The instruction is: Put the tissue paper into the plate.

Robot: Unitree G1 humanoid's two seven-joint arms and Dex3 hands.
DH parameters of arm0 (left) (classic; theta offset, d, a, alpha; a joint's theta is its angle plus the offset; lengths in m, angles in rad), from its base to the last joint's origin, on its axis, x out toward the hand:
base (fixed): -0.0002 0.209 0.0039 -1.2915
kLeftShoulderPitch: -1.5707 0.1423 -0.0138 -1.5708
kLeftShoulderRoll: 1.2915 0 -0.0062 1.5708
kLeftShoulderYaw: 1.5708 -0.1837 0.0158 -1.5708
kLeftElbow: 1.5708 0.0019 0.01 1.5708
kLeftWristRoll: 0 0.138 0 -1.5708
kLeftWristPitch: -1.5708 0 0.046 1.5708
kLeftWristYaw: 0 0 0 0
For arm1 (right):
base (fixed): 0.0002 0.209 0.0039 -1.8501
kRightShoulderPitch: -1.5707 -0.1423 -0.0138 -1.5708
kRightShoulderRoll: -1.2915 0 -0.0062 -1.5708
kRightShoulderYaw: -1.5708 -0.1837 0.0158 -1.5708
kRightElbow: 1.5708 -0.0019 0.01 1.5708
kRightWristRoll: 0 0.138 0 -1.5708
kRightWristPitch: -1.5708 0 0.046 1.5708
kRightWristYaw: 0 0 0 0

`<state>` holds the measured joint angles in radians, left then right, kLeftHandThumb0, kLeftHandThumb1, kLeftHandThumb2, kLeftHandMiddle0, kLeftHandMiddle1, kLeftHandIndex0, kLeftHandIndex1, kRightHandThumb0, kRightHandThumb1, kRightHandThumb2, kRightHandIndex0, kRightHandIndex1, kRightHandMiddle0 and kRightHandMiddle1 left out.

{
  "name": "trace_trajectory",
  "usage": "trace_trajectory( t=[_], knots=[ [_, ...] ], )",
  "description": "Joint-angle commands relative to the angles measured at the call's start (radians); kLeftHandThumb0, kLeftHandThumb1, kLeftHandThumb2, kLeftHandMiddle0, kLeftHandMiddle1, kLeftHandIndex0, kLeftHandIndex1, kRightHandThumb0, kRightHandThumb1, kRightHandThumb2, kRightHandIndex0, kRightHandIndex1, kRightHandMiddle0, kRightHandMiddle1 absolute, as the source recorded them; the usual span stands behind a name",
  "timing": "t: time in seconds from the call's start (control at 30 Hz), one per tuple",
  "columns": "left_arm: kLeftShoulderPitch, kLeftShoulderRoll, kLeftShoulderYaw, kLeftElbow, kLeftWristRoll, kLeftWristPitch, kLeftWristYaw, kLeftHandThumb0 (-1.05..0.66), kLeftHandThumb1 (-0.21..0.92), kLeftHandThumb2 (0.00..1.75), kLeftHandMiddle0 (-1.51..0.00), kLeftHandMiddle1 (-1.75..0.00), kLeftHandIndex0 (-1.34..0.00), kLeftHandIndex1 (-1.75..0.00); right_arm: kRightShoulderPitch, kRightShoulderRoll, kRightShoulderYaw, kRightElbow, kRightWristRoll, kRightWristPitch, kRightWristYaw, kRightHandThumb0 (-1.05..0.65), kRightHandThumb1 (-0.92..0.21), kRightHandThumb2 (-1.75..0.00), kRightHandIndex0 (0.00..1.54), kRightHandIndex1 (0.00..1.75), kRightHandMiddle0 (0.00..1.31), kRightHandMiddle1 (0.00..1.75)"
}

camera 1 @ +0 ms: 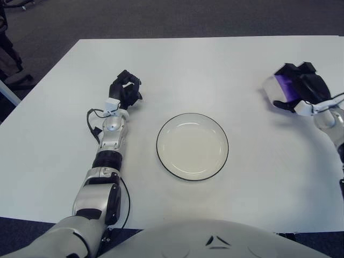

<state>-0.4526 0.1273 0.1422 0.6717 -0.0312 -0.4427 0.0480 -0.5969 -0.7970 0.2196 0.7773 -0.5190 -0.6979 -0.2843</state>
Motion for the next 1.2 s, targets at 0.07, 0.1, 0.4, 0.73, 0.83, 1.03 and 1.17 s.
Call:
trace_trajectory(
  t=[0.07, 0.1, 0.4, 0.73, 0.83, 1.03, 1.17],
  knots=[
    [0.138, -0.035, -0.01, 0.087, 0.011, -0.006, 0.002, -0.39, 0.92, 0.42, -0.97, -1.75, -0.68, -1.75, -0.003, 0.063, -0.043, -0.192, 0.046, 0.051, 0.061, 0.0, -0.28, -1.34, 0.58, 1.75, 0.49, 1.69],
    [0.137, -0.034, -0.01, 0.088, 0.011, -0.007, 0.002, -0.39, 0.92, 0.42, -0.97, -1.75, -0.68, -1.75, -0.009, 0.074, -0.045, -0.206, 0.05, 0.041, 0.067, 0.0, -0.29, -1.34, 0.58, 1.75, 0.49, 1.69],
    [0.135, -0.032, -0.009, 0.09, 0.011, -0.006, -0.001, -0.39, 0.92, 0.43, -0.96, -1.75, -0.69, -1.75, -0.056, 0.136, -0.047, -0.317, 0.072, 0.005, 0.15, 0.0, -0.3, -1.33, 0.58, 1.75, 0.45, 1.71],
    [0.138, -0.032, -0.011, 0.088, 0.013, -0.007, -0.002, -0.39, 0.92, 0.43, -0.96, -1.75, -0.69, -1.75, -0.057, 0.232, -0.035, -0.462, 0.112, 0.045, 0.261, 0.0, -0.31, -1.32, 0.58, 1.75, 0.43, 1.72],
    [0.139, -0.032, -0.012, 0.086, 0.013, -0.007, -0.003, -0.39, 0.92, 0.43, -0.96, -1.75, -0.69, -1.75, -0.057, 0.252, -0.03, -0.485, 0.125, 0.039, 0.292, 0.0, -0.31, -1.32, 0.59, 1.75, 0.42, 1.73],
    [0.14, -0.031, -0.012, 0.087, 0.014, -0.007, -0.002, -0.39, 0.92, 0.44, -0.96, -1.75, -0.69, -1.75, -0.076, 0.281, -0.003, -0.445, 0.112, -0.067, 0.32, 0.0, -0.31, -1.33, 0.59, 1.75, 0.41, 1.74],
    [0.141, -0.032, -0.013, 0.085, 0.015, -0.007, -0.002, -0.39, 0.92, 0.44, -0.96, -1.75, -0.69, -1.75, -0.083, 0.297, 0.019, -0.429, 0.087, -0.121, 0.327, 0.0, -0.31, -1.33, 0.59, 1.75, 0.41, 1.74]
  ],
)
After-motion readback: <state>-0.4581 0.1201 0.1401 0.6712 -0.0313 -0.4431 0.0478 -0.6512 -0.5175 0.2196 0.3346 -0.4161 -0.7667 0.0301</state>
